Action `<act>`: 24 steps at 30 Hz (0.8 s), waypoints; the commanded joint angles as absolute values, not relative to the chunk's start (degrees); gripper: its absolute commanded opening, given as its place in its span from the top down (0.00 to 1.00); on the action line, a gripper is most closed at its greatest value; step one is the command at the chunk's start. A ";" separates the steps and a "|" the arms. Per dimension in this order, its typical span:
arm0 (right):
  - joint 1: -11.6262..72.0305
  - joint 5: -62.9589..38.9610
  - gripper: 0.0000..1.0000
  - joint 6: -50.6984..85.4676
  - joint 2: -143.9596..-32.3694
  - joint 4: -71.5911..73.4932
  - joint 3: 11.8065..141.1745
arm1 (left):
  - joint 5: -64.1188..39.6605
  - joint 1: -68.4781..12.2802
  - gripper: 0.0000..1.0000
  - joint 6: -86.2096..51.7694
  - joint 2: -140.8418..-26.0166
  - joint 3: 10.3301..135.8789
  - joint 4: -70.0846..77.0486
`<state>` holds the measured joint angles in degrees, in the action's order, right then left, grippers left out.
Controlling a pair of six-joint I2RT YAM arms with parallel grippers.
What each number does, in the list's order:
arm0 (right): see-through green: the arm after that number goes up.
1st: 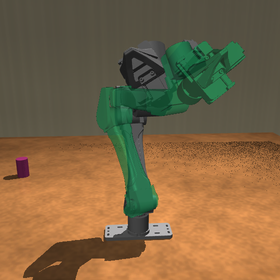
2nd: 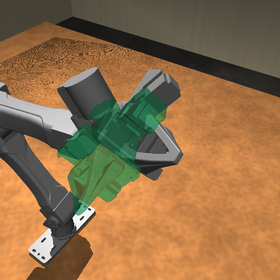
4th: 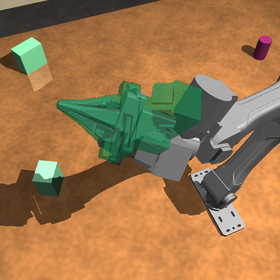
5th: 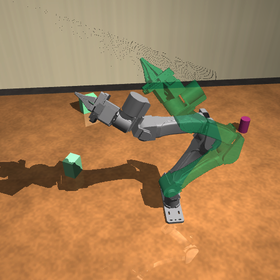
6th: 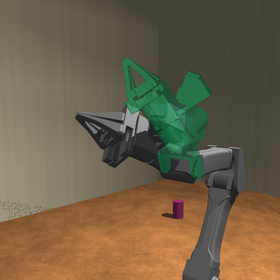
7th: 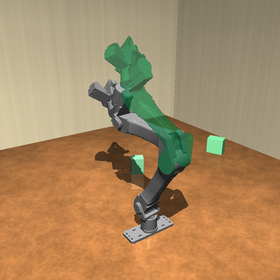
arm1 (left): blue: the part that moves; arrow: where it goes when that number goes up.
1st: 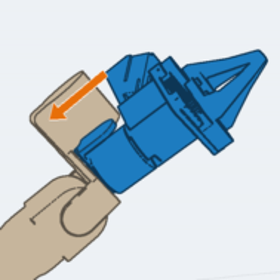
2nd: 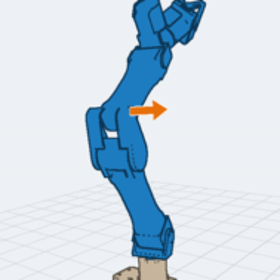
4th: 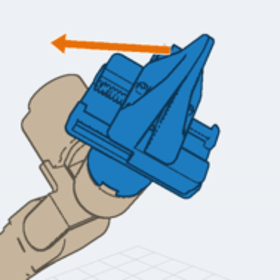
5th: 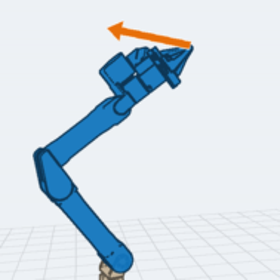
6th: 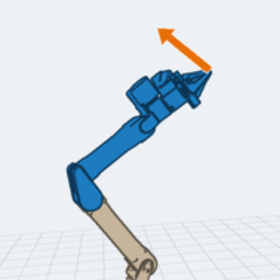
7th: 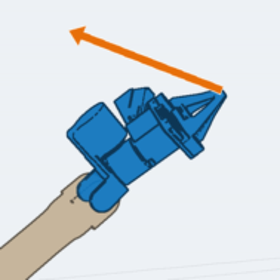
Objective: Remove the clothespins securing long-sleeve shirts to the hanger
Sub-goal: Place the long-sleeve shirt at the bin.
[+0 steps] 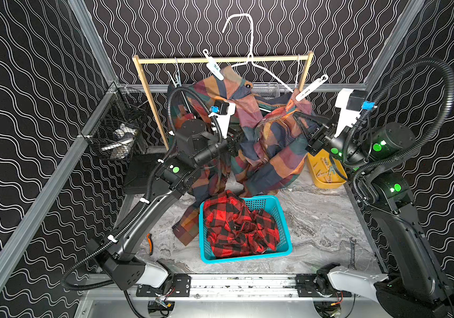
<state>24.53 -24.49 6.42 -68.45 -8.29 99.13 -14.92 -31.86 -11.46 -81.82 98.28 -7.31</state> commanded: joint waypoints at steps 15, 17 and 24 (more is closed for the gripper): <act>24.52 -31.56 1.00 13.02 -70.81 1.25 107.35 | -19.55 -41.93 1.00 -10.49 -80.89 105.98 -7.03; 24.48 -31.96 1.00 13.36 -71.46 1.23 108.30 | -18.52 -44.01 1.00 -8.86 -81.40 107.33 -8.42; 24.52 -31.41 1.00 14.58 -69.45 2.57 104.14 | -14.69 -47.93 1.00 -6.09 -79.98 107.58 -12.13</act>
